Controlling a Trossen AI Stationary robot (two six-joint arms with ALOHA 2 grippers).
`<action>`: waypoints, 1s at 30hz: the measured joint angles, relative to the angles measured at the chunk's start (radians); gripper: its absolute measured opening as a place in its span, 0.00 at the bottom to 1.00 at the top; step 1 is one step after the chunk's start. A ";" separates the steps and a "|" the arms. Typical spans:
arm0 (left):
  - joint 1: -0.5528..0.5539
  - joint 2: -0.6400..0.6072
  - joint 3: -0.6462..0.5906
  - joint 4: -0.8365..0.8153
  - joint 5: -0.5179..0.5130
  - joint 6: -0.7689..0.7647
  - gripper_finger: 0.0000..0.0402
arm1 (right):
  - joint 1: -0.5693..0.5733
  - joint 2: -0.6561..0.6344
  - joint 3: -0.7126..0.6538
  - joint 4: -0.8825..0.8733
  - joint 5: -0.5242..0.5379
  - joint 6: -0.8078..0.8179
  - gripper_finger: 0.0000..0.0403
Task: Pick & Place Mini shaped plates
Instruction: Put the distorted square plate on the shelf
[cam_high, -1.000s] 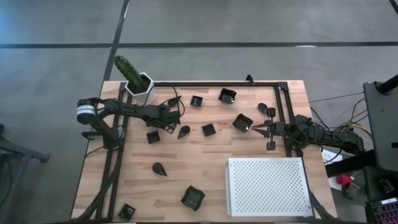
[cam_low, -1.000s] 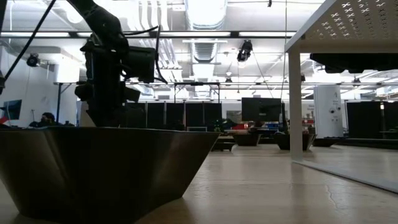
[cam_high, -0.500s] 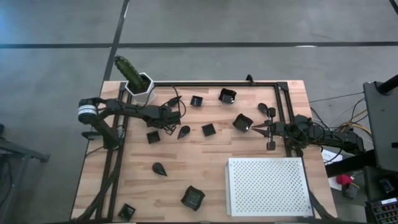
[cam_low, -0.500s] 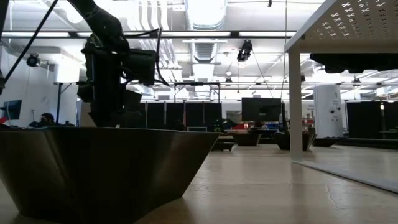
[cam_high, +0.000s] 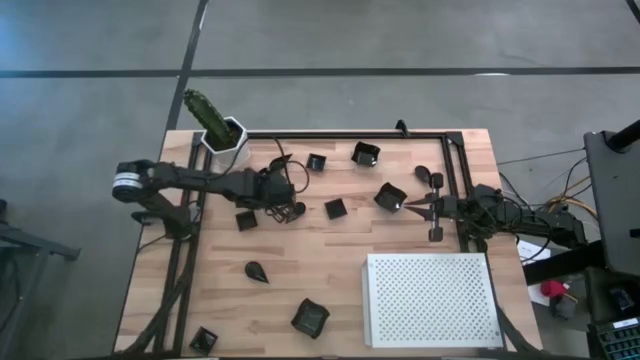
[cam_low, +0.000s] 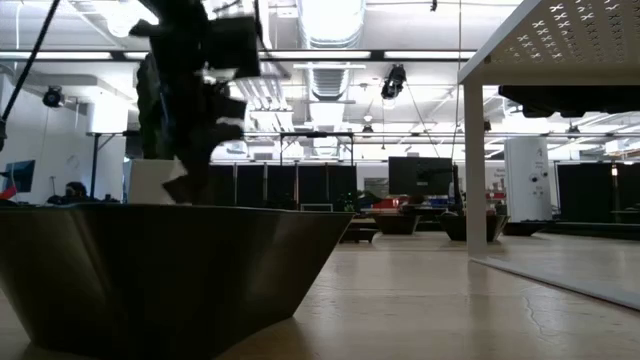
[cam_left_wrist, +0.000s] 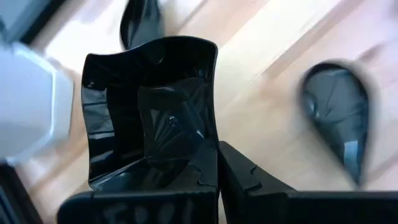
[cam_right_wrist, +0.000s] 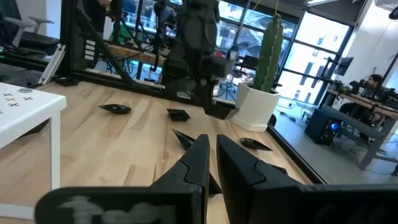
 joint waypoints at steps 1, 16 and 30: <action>-0.018 0.000 0.021 0.000 -0.015 0.020 0.00 | 0.000 0.000 0.000 0.002 0.000 0.000 0.07; -0.229 0.080 0.225 0.267 -0.383 0.577 0.00 | 0.000 0.001 0.000 0.057 0.008 0.062 0.07; -0.281 0.228 0.221 0.762 -0.432 1.247 0.00 | 0.000 0.083 0.000 0.141 0.091 0.152 0.02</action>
